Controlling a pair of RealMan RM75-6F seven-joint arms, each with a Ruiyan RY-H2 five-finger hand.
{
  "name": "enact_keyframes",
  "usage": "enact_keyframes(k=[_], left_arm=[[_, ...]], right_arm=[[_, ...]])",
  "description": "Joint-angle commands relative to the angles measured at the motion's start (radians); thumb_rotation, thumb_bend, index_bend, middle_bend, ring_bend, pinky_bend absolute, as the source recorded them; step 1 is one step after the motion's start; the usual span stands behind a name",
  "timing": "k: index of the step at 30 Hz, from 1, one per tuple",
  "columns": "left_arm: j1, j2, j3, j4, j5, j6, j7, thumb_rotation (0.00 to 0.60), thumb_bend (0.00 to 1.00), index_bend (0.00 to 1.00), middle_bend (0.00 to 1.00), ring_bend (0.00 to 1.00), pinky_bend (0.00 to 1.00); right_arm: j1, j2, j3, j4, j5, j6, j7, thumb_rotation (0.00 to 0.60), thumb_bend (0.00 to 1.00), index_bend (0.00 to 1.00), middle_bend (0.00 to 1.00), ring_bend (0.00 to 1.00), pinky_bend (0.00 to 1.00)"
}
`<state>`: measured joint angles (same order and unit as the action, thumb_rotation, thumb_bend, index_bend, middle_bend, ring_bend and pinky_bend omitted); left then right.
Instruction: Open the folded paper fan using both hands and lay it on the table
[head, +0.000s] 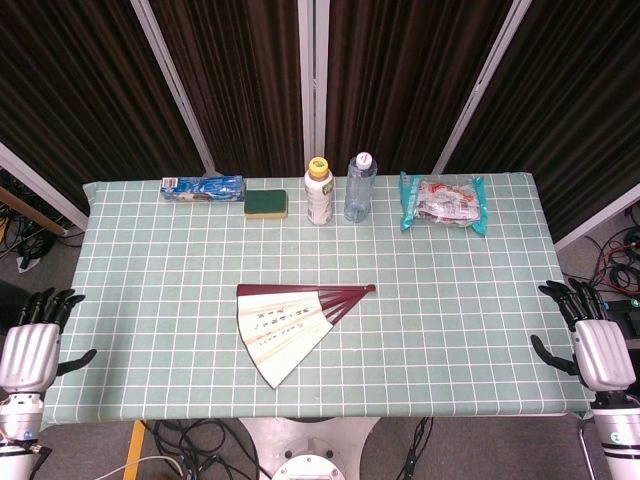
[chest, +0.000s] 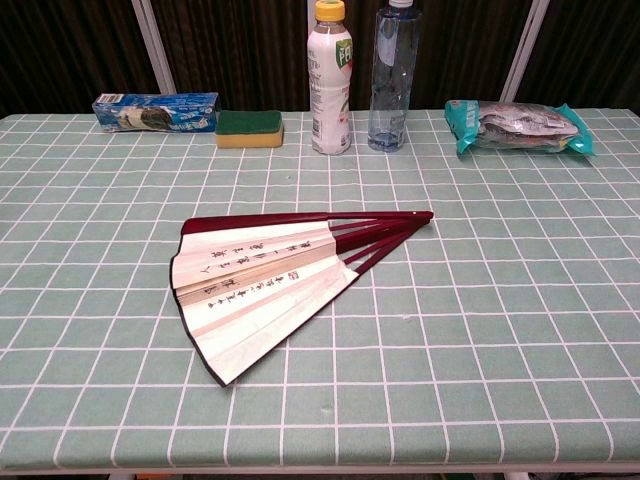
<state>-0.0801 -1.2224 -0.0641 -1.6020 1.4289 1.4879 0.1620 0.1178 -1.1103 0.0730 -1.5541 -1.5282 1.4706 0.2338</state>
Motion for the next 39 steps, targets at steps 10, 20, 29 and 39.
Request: enact_keyframes(k=[10,20,29,39], left_arm=[[-0.006,0.001,-0.003,-0.005,-0.001,-0.005,0.000,0.600,0.00,0.22,0.16,0.09,0.11],[-0.001,0.006,0.005,-0.012,0.018,0.009,-0.011,0.600,0.00,0.22,0.16,0.09,0.11],[-0.167,0.075,-0.031,0.002,0.113,-0.176,-0.240,0.600,0.00,0.22,0.16,0.09,0.12],[-0.519,0.002,-0.121,0.118,0.085,-0.597,-0.518,0.600,0.09,0.27,0.24,0.20,0.22]], right_arm=[[0.007,-0.001,0.000,0.004,-0.007,-0.007,0.009,0.600,0.22,0.18,0.14,0.00,0.00],[0.006,0.020,-0.019,-0.001,-0.039,-0.006,0.043,0.600,0.22,0.18,0.15,0.00,0.00],[0.025,0.030,-0.011,0.004,-0.057,-0.007,0.045,0.600,0.22,0.18,0.15,0.00,0.00],[0.043,0.041,-0.009,-0.010,-0.058,-0.026,0.029,0.600,0.22,0.18,0.15,0.00,0.00]])
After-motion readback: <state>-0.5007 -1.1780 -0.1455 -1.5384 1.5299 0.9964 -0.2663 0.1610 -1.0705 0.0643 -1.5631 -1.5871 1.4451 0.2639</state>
